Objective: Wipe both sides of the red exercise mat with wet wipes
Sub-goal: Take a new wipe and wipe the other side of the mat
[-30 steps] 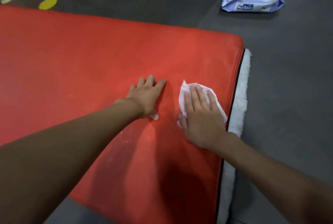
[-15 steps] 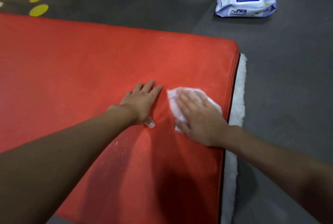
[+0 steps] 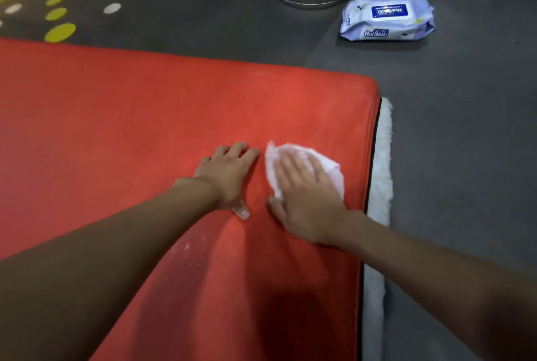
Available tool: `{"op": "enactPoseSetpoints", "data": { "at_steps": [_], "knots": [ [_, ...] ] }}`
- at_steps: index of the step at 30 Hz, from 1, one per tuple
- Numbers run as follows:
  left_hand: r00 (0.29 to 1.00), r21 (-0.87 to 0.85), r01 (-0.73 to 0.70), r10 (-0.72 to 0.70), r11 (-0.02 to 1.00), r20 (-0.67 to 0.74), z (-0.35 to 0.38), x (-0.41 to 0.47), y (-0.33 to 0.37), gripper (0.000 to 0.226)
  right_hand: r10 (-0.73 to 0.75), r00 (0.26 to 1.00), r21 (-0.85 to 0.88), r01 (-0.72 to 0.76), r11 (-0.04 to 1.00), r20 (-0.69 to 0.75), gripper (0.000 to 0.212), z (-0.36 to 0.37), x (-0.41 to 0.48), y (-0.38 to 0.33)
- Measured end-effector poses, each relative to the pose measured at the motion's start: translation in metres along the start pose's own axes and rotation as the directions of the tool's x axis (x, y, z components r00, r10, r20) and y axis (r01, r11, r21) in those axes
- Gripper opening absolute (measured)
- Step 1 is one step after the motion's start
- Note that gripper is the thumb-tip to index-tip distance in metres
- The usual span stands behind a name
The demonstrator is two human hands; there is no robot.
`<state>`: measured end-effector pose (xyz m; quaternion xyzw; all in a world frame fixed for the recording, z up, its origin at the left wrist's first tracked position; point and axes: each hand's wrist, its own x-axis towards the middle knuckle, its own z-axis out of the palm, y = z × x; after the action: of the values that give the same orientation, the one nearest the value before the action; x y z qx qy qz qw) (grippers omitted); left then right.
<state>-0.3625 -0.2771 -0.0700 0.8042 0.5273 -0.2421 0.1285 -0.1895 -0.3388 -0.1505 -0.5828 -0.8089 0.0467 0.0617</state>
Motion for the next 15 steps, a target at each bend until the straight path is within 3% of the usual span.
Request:
{"op": "enactPoseSetpoints", "data": {
  "at_steps": [2, 4, 6, 9, 10, 13, 15],
  "knots": [
    [0.999, -0.031, -0.03, 0.03, 0.999, -0.015, -0.009, 0.006, -0.009, 0.118, -0.073, 0.997, 0.006, 0.073, 0.997, 0.003, 0.076, -0.005, 0.005, 0.013],
    [0.999, -0.041, -0.034, 0.032, 0.999, -0.042, -0.019, 0.016, -0.018, 0.112, 0.14, 0.989, 0.004, -0.14, 0.99, -0.051, 0.076, -0.009, 0.02, 0.024],
    [1.0, -0.071, -0.007, 0.007, 0.997, 0.006, -0.026, 0.029, -0.022, 0.133, 0.263, 0.964, 0.0, -0.263, 0.965, -0.045, 0.075, -0.009, 0.023, 0.01],
    [0.989, -0.108, -0.012, 0.028, 0.994, 0.143, -0.033, 0.056, -0.021, 0.152, 0.03, 0.999, -0.038, -0.03, 0.999, 0.019, 0.074, -0.003, 0.017, 0.009],
    [0.984, -0.129, -0.021, 0.043, 0.991, 0.17, -0.033, 0.064, -0.022, 0.152, 0.039, 0.998, -0.047, -0.037, 0.998, 0.04, 0.074, -0.008, 0.021, 0.022],
    [0.99, -0.238, -0.018, 0.051, 0.971, 0.135, -0.027, 0.071, -0.023, 0.138, 0.354, 0.934, -0.074, -0.351, 0.933, 0.037, 0.075, -0.019, 0.035, 0.039],
    [0.993, -0.284, 0.018, 0.015, 0.959, 0.113, -0.026, 0.067, -0.023, 0.134, 0.369, 0.921, -0.062, -0.364, 0.929, 0.123, 0.078, -0.019, 0.039, 0.017]
  ]
}}
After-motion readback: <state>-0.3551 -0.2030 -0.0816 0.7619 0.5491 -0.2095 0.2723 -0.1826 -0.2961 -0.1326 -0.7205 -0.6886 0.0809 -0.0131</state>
